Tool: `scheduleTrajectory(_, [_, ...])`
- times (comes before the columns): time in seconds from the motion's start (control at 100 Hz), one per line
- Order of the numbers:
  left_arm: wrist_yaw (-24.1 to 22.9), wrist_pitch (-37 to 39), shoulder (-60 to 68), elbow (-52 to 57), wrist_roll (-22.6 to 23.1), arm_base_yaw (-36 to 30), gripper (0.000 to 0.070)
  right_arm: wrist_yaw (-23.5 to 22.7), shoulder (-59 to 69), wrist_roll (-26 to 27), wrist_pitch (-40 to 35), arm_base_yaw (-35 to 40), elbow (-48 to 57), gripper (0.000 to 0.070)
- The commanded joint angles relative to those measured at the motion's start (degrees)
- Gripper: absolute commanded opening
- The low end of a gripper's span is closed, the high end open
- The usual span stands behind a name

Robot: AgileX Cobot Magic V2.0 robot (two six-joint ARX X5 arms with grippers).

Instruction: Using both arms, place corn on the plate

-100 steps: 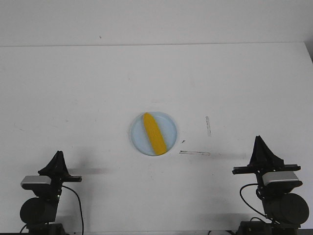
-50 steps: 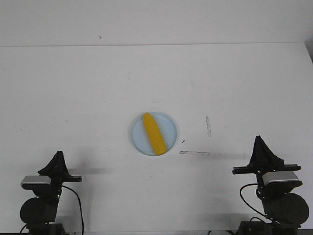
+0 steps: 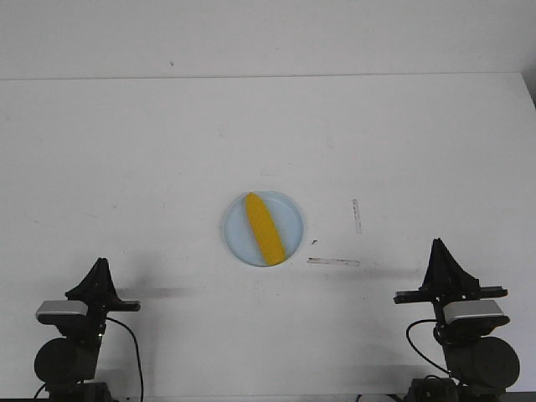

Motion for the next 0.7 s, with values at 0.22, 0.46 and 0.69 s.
scheduleTrajectory(0.22, [0.0,0.7,-0.1,-1.2,0.0,0.0,0.0002,0.1,-6.6,-0.2,3.5,0.1,-11.0,0.0015])
scheduleTrajectory(0.46, [0.0,0.8,-0.1,-1.2,0.0,0.0,0.0002,0.0,-6.6,-0.2,6.4,0.2,-16.1,0.0015])
scheduleTrajectory(0.69, [0.0,0.8,-0.1,-1.2,0.0,0.0,0.0002,0.5,-6.6,-0.2,6.1,0.8,-16.1,0.0015])
